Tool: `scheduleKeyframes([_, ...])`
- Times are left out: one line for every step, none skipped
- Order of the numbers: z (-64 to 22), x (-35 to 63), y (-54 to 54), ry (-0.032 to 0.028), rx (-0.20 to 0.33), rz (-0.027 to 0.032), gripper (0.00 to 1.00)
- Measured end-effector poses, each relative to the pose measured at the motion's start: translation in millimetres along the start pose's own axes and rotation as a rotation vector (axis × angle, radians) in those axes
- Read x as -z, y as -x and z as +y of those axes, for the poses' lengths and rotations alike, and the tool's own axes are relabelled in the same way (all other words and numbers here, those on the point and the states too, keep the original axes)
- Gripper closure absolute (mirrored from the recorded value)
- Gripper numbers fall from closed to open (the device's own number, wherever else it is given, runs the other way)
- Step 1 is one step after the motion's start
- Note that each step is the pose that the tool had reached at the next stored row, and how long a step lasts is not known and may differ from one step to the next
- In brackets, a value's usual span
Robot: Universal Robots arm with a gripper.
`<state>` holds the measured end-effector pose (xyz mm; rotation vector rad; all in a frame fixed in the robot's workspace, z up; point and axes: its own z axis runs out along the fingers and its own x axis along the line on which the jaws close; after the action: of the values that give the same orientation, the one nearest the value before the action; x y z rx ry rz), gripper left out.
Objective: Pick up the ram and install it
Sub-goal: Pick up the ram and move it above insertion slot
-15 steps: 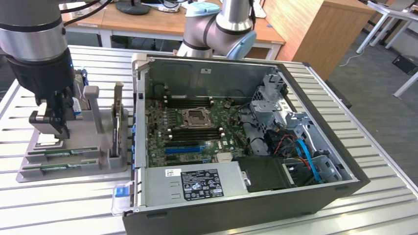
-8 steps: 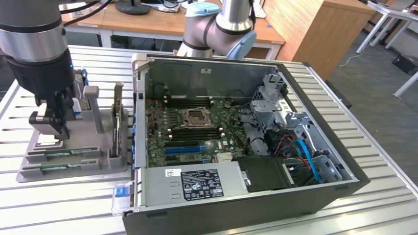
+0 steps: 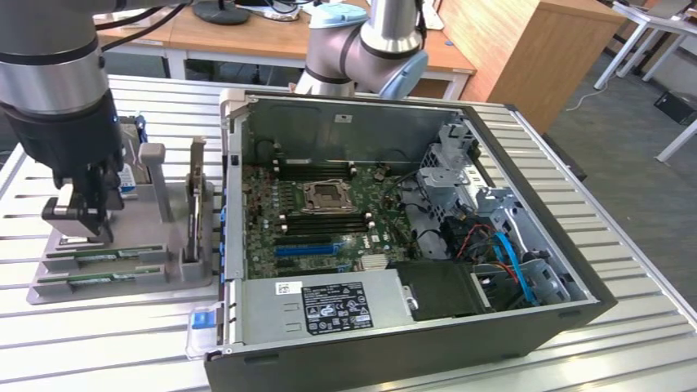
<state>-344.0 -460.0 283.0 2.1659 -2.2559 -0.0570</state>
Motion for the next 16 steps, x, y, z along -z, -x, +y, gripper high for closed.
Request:
scheduleKeyframes([-0.1,0.1,-1.7,0.0000,0.000,0.0000,0.47])
scheduleKeyframes([-0.1,0.1,-3.4,0.0001,0.000,0.0001,0.47])
scheduleKeyframes([-0.2,0.1,-5.0,0.0001,0.000,0.0001,0.47])
scheduleKeyframes([-0.3,0.1,-6.4,0.0001,0.000,0.0000,0.47])
scheduleKeyframes([-0.2,0.2,-7.1,0.0001,0.000,0.0001,0.47])
scheduleKeyframes([-0.2,0.2,-7.0,0.0001,0.000,0.0000,0.47])
scheduleKeyframes([-0.3,0.2,-7.0,0.0001,0.000,0.0000,0.47])
scheduleKeyframes([-0.3,0.1,-7.0,0.0000,0.000,0.0000,0.47])
scheduleKeyframes([-0.3,0.2,-7.1,0.0001,0.000,0.0001,0.47])
scheduleKeyframes([-0.3,0.1,-7.0,0.0000,0.000,0.0000,0.47])
scheduleKeyframes([-0.3,-0.8,-7.1,-0.0001,0.000,-0.0001,0.47])
scheduleKeyframes([-0.3,-2.5,-7.1,-0.0001,0.000,0.0000,0.47])
scheduleKeyframes([-0.4,-4.2,-7.1,-0.0001,0.000,0.0000,0.47])
scheduleKeyframes([-0.5,-6.0,-7.2,0.0000,0.000,0.0001,0.47])
scheduleKeyframes([-0.7,-13.1,-7.3,-0.0001,0.000,0.0000,0.47])
scheduleKeyframes([-1.0,-24.2,-7.5,-0.0001,0.000,0.0000,0.47])
